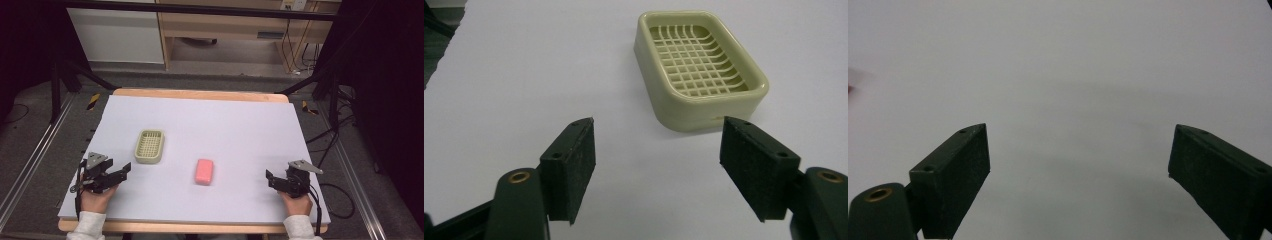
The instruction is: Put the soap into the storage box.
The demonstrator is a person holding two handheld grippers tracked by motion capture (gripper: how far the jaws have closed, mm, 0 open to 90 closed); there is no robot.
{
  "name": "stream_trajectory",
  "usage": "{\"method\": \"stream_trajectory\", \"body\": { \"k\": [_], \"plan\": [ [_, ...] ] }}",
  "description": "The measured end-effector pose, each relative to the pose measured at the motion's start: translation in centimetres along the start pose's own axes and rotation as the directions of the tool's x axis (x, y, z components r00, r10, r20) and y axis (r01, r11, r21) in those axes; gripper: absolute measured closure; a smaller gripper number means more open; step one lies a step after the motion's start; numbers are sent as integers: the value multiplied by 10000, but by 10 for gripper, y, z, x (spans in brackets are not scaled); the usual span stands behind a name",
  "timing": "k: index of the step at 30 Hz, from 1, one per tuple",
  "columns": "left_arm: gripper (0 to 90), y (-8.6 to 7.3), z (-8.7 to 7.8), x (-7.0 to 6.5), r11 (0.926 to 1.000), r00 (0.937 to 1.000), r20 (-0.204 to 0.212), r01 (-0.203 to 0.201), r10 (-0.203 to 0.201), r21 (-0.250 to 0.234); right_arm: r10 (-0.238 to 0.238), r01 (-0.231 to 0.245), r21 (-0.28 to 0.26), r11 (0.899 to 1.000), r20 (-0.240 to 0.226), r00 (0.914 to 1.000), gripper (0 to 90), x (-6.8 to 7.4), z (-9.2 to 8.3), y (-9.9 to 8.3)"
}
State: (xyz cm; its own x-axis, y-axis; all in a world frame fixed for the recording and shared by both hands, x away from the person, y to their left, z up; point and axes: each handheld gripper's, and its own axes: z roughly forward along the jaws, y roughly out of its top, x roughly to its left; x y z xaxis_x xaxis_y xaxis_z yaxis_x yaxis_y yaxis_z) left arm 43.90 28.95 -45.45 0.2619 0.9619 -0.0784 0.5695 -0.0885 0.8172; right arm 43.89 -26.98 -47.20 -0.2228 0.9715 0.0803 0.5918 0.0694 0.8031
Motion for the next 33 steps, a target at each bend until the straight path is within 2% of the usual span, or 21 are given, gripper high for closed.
{"method": "stream_trajectory", "body": {
  "k": [6, 17, 29, 33],
  "plan": [
    [346, 0, 0, -6, 10000, 9998, 223, 9, -9, 20, -120, 120, 71, 9999, 10, 9999, 96, 3, 0, -1],
    [413, 1, 0, -26, 9994, 9988, 372, -332, 327, 119, -197, 198, 166, 9997, -95, 9998, 89, 4, 0, -2],
    [389, 1, 3, -46, 9958, 9945, 607, -869, 849, 305, -254, 253, -42, 9997, -51, 9997, 89, 5, -2, -2],
    [373, 1, 3, -52, 9957, 9938, 714, -879, 855, 301, -294, 294, 14, 9996, -75, 9995, 89, 6, -2, -2]
  ]
}}
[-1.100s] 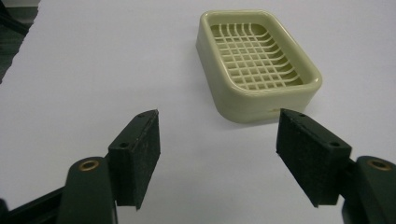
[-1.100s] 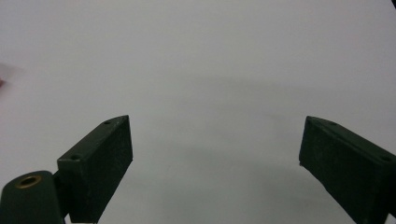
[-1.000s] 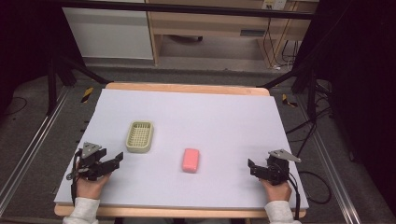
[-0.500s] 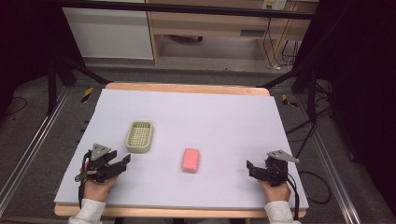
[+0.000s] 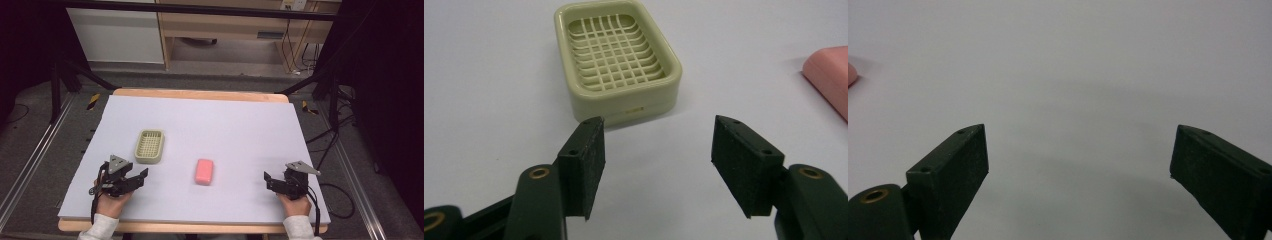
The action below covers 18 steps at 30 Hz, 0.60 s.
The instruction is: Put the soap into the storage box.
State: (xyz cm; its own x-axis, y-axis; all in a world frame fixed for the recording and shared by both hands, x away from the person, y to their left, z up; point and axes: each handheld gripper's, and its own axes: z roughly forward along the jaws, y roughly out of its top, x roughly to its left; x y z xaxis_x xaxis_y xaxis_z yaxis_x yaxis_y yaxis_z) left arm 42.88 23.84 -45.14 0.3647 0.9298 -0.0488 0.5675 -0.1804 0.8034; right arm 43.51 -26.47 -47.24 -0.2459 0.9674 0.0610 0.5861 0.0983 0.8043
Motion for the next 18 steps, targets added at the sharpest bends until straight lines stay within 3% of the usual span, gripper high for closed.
{"method": "stream_trajectory", "body": {
  "k": [18],
  "plan": [
    [334, 8, 7, -34, 9974, 9961, 550, -705, 696, 152, -69, 69, 100, 9999, -3, 10000, 89, 2, 2, 0]
  ]
}}
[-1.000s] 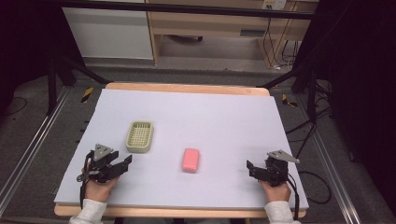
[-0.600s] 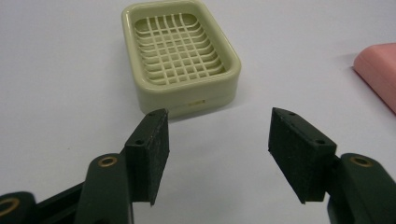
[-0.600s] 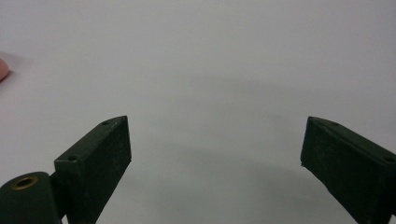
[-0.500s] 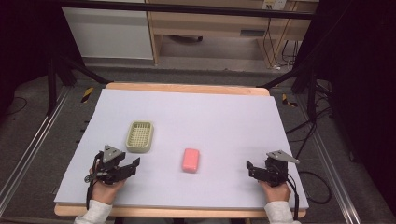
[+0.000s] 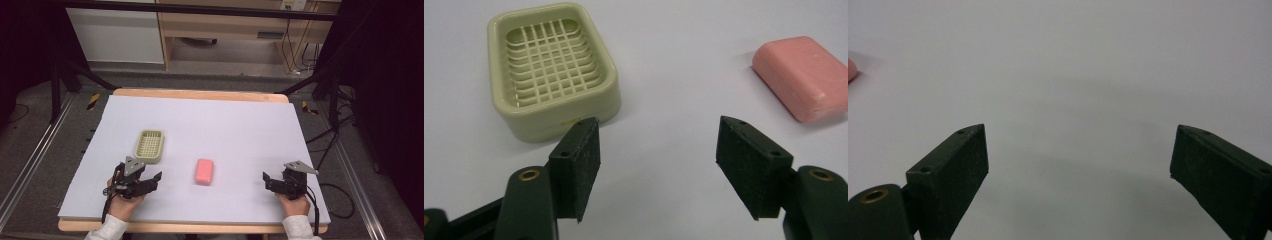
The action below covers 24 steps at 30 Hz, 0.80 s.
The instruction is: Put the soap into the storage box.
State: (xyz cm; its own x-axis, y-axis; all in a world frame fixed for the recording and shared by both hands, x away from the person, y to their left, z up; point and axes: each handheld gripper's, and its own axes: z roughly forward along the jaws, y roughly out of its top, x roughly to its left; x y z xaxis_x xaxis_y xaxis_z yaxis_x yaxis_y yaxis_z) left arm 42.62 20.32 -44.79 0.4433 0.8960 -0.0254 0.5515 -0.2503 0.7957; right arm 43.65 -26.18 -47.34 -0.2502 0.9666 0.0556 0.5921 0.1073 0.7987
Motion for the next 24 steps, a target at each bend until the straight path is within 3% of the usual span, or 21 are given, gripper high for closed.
{"method": "stream_trajectory", "body": {
  "k": [14, 24],
  "plan": [
    [296, 17, 5, -10, 9999, 9999, 83, -71, 70, 129, 1, -1, 52, 10000, 19, 10000, 86, 0, 1, 0],
    [280, 33, 14, -23, 9997, 9993, 310, -205, 201, 128, 19, -19, 62, 10000, -4, 10000, 86, 0, 1, 0]
  ]
}}
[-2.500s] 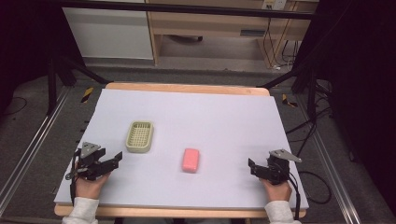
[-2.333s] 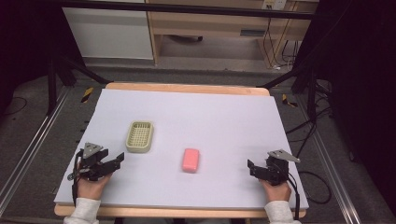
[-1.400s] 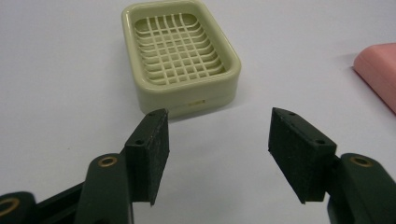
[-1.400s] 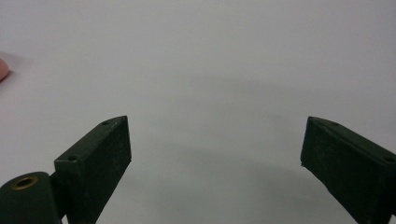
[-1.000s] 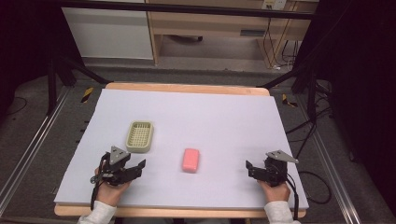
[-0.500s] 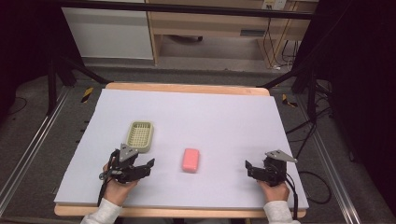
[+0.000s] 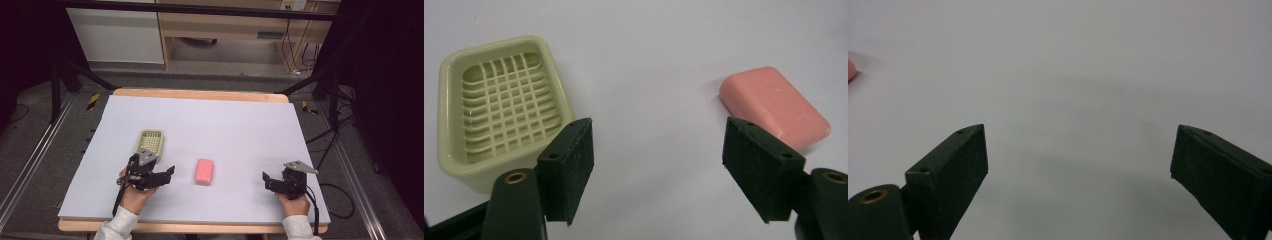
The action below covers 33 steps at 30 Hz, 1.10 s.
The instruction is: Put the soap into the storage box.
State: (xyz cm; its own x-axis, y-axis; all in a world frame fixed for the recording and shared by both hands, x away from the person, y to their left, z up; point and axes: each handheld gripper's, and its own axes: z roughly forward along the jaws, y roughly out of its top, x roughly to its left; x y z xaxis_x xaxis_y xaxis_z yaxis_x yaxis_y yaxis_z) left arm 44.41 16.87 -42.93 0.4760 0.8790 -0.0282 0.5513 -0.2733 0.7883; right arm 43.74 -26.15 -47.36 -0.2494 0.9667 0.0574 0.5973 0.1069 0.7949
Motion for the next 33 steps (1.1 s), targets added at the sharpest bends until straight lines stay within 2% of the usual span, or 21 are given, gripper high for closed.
{"method": "stream_trajectory", "body": {
  "k": [8, 18, 22, 24, 33],
  "plan": [
    [277, 8, 6, -10, 9999, 9999, -11, -141, 140, -36, -10, 10, 1, 10000, -9, 10000, 86, 0, 0, 0],
    [286, 17, 19, -32, 9978, 9977, 166, -656, 654, 124, -12, 12, 56, 10000, -60, 10000, 86, 1, 0, 0],
    [291, 19, 22, -37, 9975, 9972, 257, -706, 704, 96, -34, 34, 52, 10000, -56, 10000, 86, 1, 0, 0],
    [306, 21, 25, -43, 9957, 9954, 292, -916, 912, 146, 23, -23, 79, 10000, -69, 10000, 85, 1, 1, 0],
    [304, 26, 33, -52, 9946, 9950, 286, -970, 960, 369, -68, 69, 122, 9999, -87, 9999, 83, 2, 2, 0]
  ]
}}
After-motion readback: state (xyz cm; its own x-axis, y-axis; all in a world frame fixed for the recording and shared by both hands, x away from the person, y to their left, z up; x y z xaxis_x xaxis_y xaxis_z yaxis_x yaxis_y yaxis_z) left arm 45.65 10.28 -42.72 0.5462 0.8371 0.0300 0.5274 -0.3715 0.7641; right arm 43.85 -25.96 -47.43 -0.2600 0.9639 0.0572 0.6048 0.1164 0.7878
